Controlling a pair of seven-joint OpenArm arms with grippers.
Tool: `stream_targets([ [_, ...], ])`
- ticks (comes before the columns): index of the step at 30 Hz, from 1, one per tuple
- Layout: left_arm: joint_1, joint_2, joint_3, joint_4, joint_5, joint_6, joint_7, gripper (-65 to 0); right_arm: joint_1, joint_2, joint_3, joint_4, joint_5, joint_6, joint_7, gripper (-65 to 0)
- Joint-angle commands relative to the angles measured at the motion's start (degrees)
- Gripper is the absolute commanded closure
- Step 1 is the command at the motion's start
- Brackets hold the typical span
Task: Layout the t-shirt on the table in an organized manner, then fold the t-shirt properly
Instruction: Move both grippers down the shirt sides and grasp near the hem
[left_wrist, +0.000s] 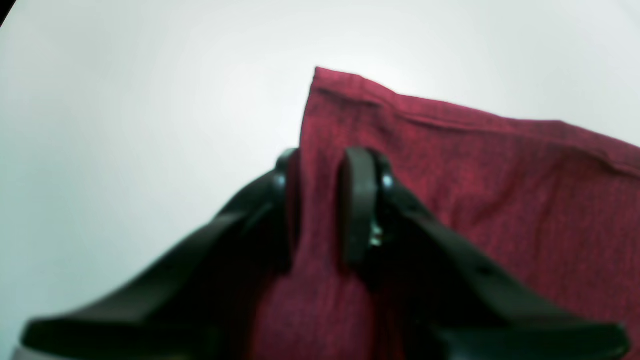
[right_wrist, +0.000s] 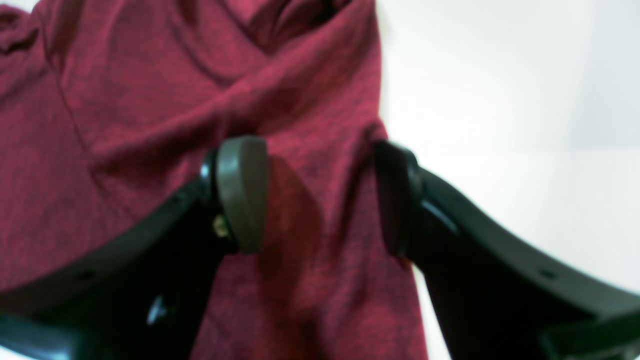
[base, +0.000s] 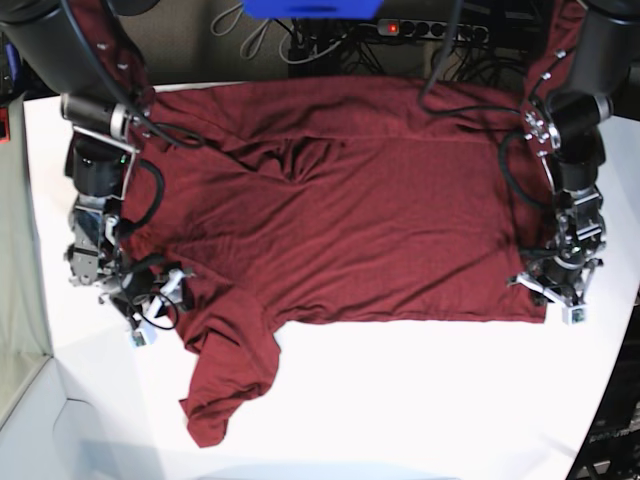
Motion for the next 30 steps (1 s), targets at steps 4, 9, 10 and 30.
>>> stream_targets([
  [4,-0.36,-0.28,-0.07,-0.08,0.87,-0.49,3.07,-3.6,1.02,0.59,-0.41,-0.08,-0.84,0.17,-1.33,-24.1],
  [9,-0.36,-0.11,-0.16,0.45,0.87,-0.49,3.07,0.0,1.02,1.12,-0.32,0.00,-0.93,0.17,-1.51,0.0],
  [10,-0.36,-0.11,-0.25,0.54,0.78,-0.49,3.15,0.0,1.02,1.21,-0.32,0.09,-0.93,0.17,-1.51,0.0],
  [30,6.85,1.04,0.19,28.14,-19.26,-0.67,17.22,0.0,-7.51,1.12,0.03,29.28,6.02,0.17,-11.62,0.0],
])
